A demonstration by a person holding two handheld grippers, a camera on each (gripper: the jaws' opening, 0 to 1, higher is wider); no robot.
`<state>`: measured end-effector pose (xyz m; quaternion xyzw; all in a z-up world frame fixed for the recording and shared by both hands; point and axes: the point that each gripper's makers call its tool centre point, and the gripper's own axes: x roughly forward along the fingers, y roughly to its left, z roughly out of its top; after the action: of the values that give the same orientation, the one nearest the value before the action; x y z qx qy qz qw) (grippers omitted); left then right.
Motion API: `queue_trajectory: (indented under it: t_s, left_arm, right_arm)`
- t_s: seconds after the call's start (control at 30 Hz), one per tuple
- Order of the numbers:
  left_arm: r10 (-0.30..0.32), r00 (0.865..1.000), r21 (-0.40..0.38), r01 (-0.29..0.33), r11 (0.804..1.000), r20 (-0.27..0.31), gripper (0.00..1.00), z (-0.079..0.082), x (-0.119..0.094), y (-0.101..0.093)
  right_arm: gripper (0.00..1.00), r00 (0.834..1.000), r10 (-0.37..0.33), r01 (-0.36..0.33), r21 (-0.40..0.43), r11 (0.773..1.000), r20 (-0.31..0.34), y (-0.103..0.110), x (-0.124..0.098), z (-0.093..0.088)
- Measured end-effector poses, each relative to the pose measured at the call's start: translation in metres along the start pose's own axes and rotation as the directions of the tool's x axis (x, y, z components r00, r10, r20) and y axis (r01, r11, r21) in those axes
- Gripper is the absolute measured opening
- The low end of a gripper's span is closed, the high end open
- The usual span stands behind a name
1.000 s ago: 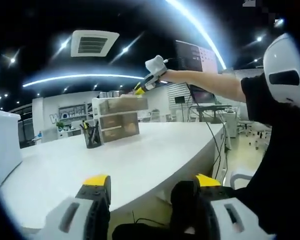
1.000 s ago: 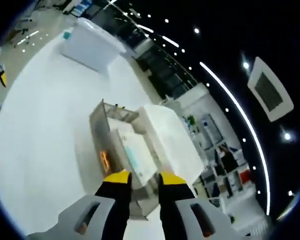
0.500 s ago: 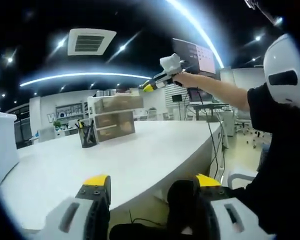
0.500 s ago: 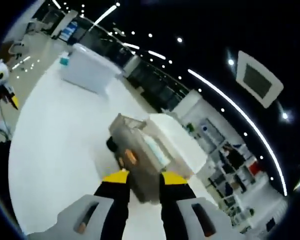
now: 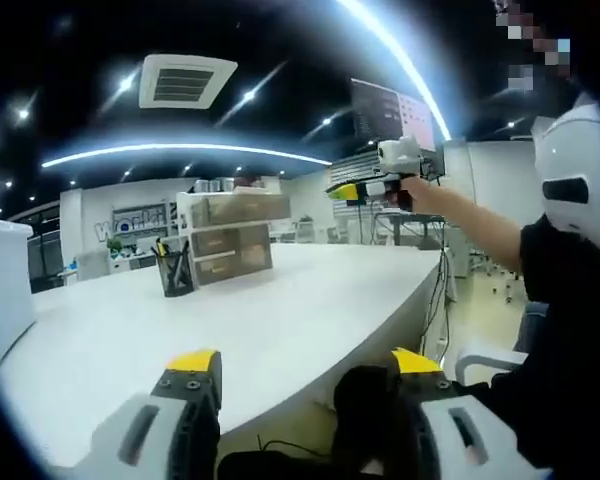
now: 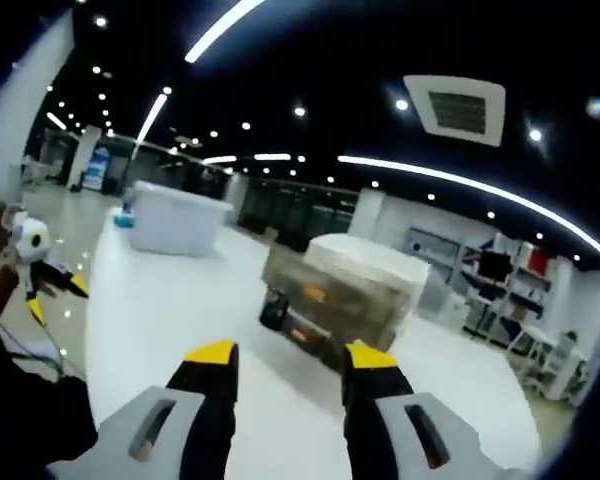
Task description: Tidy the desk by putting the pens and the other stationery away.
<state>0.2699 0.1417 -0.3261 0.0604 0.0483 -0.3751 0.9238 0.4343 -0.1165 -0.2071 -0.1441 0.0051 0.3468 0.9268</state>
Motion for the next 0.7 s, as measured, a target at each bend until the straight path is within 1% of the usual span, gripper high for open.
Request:
queue_trajectory:
  t_s: [0.1, 0.2, 0.3, 0.33, 0.4, 0.47, 0.53, 0.63, 0.7]
  left_arm:
    - [-0.008, 1.000, -0.017, 0.008, 1.000, 0.011, 0.66, 0.003, 0.002, 0.001]
    - [-0.016, 1.000, -0.039, 0.017, 0.999, 0.024, 0.66, 0.007, 0.005, 0.002]
    - [-0.019, 0.999, -0.053, 0.021, 0.998, 0.030, 0.66, 0.009, 0.009, 0.002]
    - [-0.020, 0.999, -0.054, 0.021, 0.998, 0.031, 0.66, 0.010, 0.009, 0.002]
    - [-0.021, 0.999, -0.060, 0.023, 0.998, 0.032, 0.66, 0.011, 0.014, 0.003]
    - [-0.021, 1.000, -0.057, 0.022, 0.998, 0.021, 0.66, 0.010, 0.019, 0.004]
    - [-0.022, 1.000, -0.057, 0.023, 0.998, 0.018, 0.66, 0.010, 0.022, 0.005]
    - [-0.023, 0.999, -0.066, 0.025, 0.998, 0.023, 0.66, 0.013, 0.025, 0.007]
    - [-0.015, 0.999, -0.072, 0.017, 0.997, 0.029, 0.66, 0.014, 0.027, 0.010]
  right_arm:
    - [0.44, 1.000, -0.010, 0.010, 0.048, 0.999, 0.012, 0.006, -0.009, -0.015]
    - [0.47, 0.999, -0.021, 0.019, 0.089, 0.996, 0.030, 0.013, -0.017, -0.025]
    - [0.48, 0.998, -0.034, 0.025, 0.147, 0.989, 0.059, 0.020, -0.024, -0.034]
    - [0.48, 0.998, -0.035, 0.026, 0.152, 0.988, 0.061, 0.021, -0.024, -0.035]
    - [0.48, 0.996, -0.049, 0.036, 0.175, 0.984, 0.071, 0.028, -0.028, -0.044]
    - [0.49, 0.995, -0.068, 0.051, 0.200, 0.979, 0.079, 0.033, -0.031, -0.049]
    - [0.51, 0.994, -0.077, 0.059, 0.210, 0.976, 0.078, 0.037, -0.033, -0.054]
    - [0.59, 0.993, -0.103, 0.088, 0.219, 0.972, 0.054, 0.043, -0.038, -0.063]
    - [0.61, 0.991, -0.126, 0.112, 0.222, 0.969, 0.050, 0.045, -0.043, -0.067]
